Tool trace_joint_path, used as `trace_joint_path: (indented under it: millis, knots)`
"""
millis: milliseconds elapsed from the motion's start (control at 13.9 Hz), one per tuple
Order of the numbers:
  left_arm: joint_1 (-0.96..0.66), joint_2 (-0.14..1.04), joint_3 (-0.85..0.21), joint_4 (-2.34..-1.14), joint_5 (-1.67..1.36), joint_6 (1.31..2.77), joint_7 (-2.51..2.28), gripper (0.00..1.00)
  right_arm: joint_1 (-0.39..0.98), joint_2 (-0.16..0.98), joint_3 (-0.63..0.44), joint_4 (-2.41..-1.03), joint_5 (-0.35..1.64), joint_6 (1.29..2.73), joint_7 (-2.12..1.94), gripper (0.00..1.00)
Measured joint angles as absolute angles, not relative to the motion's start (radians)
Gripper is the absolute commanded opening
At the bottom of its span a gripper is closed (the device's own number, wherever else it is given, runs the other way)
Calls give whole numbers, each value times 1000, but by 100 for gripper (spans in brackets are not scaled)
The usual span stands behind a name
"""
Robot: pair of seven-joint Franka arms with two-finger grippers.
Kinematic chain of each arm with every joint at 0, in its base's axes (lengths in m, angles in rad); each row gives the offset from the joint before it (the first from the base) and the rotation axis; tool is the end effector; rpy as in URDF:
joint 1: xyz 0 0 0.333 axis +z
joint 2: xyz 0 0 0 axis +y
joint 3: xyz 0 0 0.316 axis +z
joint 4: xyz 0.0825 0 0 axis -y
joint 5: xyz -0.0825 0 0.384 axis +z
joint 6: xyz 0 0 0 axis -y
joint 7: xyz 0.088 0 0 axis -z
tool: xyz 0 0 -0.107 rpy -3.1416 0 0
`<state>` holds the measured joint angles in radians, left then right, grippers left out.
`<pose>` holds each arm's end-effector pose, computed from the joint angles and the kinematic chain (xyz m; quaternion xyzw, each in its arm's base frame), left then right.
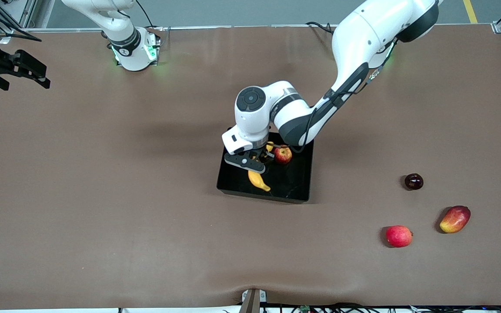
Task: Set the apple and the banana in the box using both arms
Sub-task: 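Lift the banana with the left gripper and carry it over the box, then lower the banana into the box and open the left gripper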
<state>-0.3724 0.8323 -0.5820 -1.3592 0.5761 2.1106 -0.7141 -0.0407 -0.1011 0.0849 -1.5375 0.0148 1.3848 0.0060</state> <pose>0.5244 -0.5223 0.2807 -0.9826 0.1780 -0.0522 0.0056 0.5015 0.0267 0.6773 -0.9995 -0.0199 0.0260 0.0024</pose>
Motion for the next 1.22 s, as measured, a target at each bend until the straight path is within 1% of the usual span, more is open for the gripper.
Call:
trace_joint_path:
  millis: [216, 360, 504, 648, 720, 792, 864, 1081, 1225]
  knots:
    - [-389, 872, -571, -1352, 574, 2131, -745, 0, -41, -101, 85, -1541, 30, 1397, 6, 100]
    - [-425, 898, -534, -1351, 574, 2152, -771, 0, -41, -101, 83, -1542, 49, 1399, 6, 100]
    - [-464, 930, -490, -1350, 574, 2212, -780, 0, -41, -101, 83, -1542, 55, 1401, 6, 100]
    - [-478, 949, -474, -1343, 574, 2241, -781, 2, -41, -101, 82, -1542, 56, 1402, 6, 100]
    - [-478, 949, -474, -1343, 573, 2241, -781, 23, -41, -101, 82, -1542, 56, 1402, 6, 100]
    - [-477, 949, -474, -1342, 572, 2241, -781, 60, -41, -101, 82, -1542, 56, 1402, 6, 100]
    - [-477, 949, -474, -1341, 572, 2241, -781, 100, -41, -101, 82, -1542, 56, 1402, 6, 100]
    - [-472, 948, -470, -1332, 572, 2247, -781, 100, -41, -101, 82, -1543, 56, 1402, 6, 100]
    - [-463, 927, -469, -1310, 572, 2208, -781, 100, -41, -101, 82, -1543, 57, 1402, 5, 100]
